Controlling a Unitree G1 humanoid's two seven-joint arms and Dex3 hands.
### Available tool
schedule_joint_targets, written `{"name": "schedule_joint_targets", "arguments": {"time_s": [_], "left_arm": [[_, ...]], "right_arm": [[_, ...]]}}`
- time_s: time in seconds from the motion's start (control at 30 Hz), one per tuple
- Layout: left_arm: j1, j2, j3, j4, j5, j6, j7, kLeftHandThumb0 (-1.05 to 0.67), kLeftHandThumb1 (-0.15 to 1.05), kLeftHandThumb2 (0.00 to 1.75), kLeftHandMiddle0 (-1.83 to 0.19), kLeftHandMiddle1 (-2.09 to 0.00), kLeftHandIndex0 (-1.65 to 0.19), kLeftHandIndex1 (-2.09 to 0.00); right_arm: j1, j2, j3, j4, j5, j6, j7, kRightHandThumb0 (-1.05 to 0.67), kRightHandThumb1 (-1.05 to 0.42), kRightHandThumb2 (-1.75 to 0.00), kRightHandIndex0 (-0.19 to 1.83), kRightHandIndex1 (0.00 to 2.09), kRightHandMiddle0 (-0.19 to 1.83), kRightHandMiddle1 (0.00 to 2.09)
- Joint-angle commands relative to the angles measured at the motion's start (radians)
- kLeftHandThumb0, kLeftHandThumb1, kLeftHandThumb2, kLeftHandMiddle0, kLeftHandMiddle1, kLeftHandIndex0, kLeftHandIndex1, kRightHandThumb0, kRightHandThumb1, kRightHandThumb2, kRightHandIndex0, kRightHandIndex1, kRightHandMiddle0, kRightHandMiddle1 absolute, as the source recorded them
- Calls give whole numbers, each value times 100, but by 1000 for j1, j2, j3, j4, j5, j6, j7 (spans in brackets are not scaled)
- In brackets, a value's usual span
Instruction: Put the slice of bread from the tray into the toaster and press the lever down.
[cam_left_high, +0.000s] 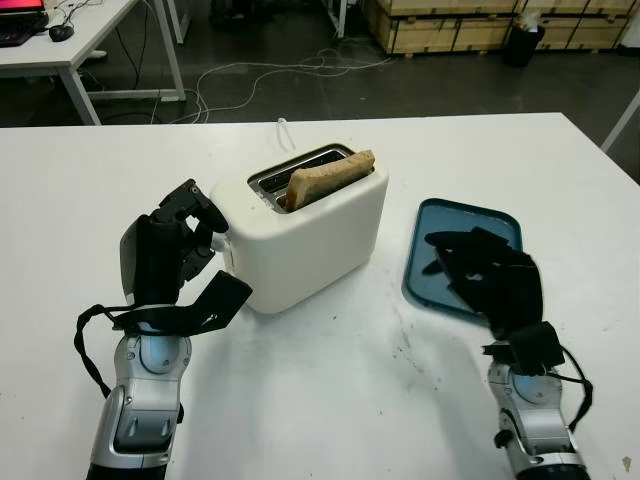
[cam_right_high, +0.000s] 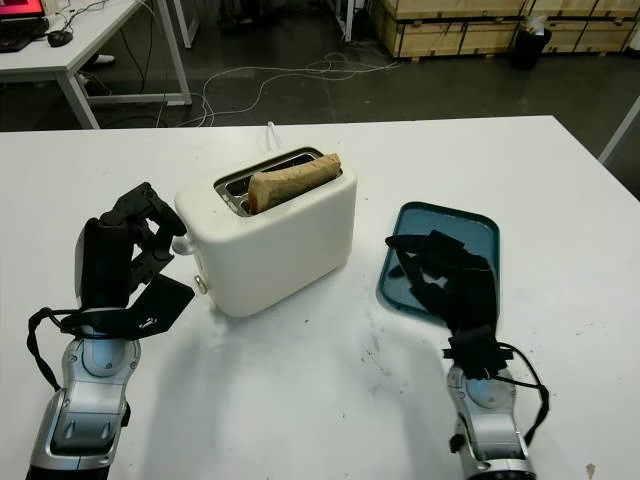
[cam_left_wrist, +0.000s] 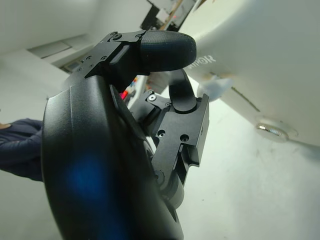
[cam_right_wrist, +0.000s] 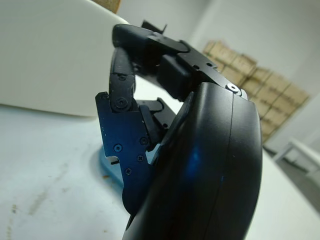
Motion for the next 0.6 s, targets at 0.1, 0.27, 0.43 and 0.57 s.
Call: {"name": "schedule_joint_targets", "arguments": {"time_s": [0.1,0.27,0.43,0.57], "left_arm": [[-10,57,13,-12,16,-2,-40,3,82,53,-101,-175,-71,-175],[1,112,30,-36,9,-2,-96,3,82,50,-101,-175,-72,-175],[9,158,31,-69,42,23,-145,3,82,43,-99,-175,-70,-175],[12,185,28,-86,68,38,-181,1,89,26,-94,-174,-79,-138]], "right_arm": [[-75,21,-36,10,33,106,44,-43,-92,-48,84,175,52,174],[-150,3,-53,80,-1,91,84,-40,-92,-46,83,175,52,173],[-183,-33,-41,117,-94,81,107,-39,-92,-41,75,175,47,175],[-202,-46,-42,154,-98,47,163,-37,-92,-39,76,175,48,175]]}}
